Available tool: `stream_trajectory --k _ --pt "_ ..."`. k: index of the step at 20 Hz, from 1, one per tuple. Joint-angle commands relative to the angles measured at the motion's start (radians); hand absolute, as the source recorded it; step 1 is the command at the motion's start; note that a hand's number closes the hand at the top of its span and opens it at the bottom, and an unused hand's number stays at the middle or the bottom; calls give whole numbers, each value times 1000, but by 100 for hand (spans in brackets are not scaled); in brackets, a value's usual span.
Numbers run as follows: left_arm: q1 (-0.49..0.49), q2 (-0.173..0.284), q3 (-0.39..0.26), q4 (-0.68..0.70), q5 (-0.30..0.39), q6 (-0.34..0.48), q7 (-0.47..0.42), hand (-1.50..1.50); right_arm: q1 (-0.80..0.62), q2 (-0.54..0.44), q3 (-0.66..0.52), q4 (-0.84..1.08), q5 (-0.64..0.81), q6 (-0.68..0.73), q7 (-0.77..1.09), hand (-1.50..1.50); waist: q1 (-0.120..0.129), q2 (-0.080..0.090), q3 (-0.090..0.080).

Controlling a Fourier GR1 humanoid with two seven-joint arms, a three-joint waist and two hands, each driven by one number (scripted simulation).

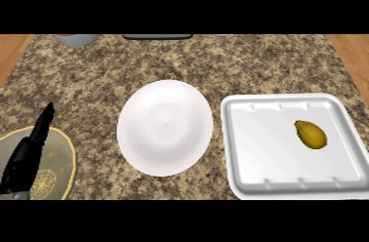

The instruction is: Pick the lemon from the tray and place it in the plate

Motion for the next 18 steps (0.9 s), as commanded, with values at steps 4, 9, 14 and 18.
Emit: stream_trajectory --k 4,9,14,18 --pt "41 -10 -4 4 0 -25 -28 0 23 -226 33 1 167 136 73 -150 16 4 -3" --pt "9 -4 11 52 -8 -48 -44 0 -44 -320 73 103 310 179 91 -150 20 8 -2" --pt "44 -23 1 -19 -26 -39 -11 0 -120 -375 134 134 359 226 207 -150 24 4 -2" --pt "13 8 63 -22 9 -79 4 0 -216 -292 258 182 506 194 203 -150 26 5 -2"
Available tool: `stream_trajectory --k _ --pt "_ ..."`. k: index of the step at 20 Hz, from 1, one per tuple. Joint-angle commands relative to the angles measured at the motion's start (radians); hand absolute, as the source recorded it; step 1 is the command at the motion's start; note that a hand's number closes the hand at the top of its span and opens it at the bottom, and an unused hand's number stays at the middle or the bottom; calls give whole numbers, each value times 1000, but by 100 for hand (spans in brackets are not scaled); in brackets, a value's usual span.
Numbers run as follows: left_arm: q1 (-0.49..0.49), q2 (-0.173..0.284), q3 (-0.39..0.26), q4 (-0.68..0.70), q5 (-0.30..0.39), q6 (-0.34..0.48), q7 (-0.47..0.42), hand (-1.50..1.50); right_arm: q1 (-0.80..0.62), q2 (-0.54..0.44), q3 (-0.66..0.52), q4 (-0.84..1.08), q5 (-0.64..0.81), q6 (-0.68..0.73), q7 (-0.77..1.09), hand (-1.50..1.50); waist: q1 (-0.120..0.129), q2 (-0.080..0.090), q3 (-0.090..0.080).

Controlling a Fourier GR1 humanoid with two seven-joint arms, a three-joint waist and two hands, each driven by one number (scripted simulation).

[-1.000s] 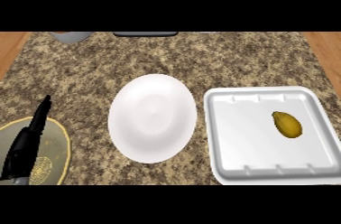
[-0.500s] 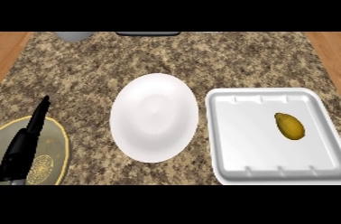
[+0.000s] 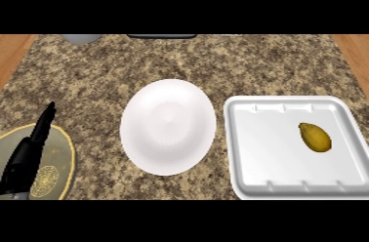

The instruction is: Pick the lemon from the tray and place it in the plate

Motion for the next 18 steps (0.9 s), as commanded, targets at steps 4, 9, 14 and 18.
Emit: stream_trajectory --k 4,9,14,18 --pt "26 -33 -7 6 -25 -8 -7 0 -177 4 126 112 157 53 70 -150 9 3 -2" --pt "22 -33 -5 -79 -42 -4 88 0 -175 -11 192 225 352 93 -96 -150 4 2 0" --pt "59 -39 31 -62 -69 -31 43 0 -254 46 207 309 437 124 -143 -150 -5 -1 -1" --pt "10 -24 83 26 -33 -92 -7 0 -331 79 246 488 556 105 -264 -150 2 3 -1"
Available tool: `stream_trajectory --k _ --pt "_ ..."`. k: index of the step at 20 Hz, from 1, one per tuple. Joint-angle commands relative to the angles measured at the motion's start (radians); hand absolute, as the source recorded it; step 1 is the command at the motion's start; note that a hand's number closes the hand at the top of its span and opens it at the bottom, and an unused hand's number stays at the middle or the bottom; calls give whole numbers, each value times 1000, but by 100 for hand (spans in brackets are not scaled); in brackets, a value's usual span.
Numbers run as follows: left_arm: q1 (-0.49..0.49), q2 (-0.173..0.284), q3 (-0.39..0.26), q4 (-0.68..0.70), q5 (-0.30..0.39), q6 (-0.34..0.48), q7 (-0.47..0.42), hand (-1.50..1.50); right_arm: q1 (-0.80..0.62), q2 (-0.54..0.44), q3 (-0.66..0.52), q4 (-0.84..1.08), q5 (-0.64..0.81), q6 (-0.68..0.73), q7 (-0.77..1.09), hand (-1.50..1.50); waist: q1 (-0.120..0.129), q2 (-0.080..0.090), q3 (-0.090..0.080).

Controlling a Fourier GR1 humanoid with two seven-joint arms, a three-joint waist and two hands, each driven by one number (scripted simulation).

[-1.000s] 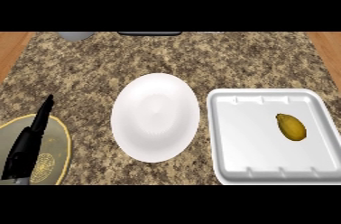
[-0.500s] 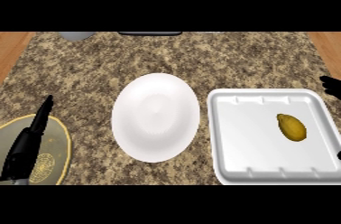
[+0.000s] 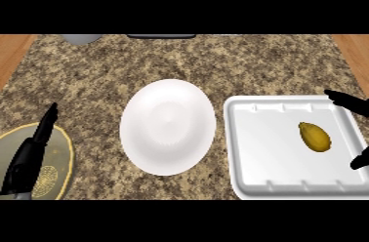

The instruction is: Pick the lemon from the tray and place it in the plate

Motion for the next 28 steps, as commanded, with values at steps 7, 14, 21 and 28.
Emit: stream_trajectory --k 7,14,21,28 --pt "2 -49 32 7 -28 -39 12 0 -67 85 44 209 199 -24 -202 -150 -3 1 -2" --pt "3 -41 105 81 -38 -85 -59 0 -50 108 38 202 262 -22 -187 -150 -9 0 -3" --pt "82 -56 103 -85 -65 -95 16 0 -108 163 43 348 345 -92 -269 -150 0 0 -2" --pt "59 -107 80 -101 -114 -75 56 0 -145 217 8 406 341 -115 -322 150 0 0 -2"
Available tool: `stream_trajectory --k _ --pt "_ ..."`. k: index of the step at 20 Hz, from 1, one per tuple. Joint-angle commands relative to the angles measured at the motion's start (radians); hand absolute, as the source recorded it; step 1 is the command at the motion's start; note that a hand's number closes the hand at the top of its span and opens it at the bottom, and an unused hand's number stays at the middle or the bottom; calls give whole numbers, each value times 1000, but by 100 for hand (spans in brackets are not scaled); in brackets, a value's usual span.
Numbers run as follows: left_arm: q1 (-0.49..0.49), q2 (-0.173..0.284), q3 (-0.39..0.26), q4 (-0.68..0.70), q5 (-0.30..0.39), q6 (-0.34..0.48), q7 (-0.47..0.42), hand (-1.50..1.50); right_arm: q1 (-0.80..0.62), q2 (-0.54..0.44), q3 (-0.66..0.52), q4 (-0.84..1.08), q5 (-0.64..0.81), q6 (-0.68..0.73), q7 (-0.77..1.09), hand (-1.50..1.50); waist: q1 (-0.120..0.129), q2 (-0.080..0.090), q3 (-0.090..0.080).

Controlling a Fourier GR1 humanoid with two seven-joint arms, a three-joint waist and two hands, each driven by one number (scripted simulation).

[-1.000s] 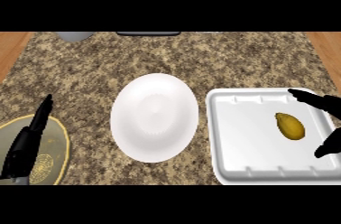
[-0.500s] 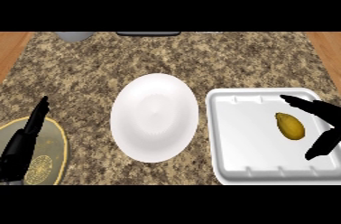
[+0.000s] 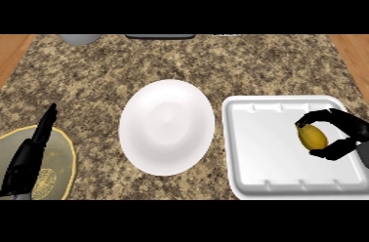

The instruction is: Pick the lemon from the tray and place it in the plate

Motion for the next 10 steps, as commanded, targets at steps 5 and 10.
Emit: stream_trajectory --k 5,10 --pt "39 -16 3 -41 -11 -28 10 0 -125 50 20 107 90 -89 -71 150 21 8 3" --pt "-68 -19 -37 17 -20 -51 -7 0 -341 52 163 16 283 -259 16 150 118 41 3"
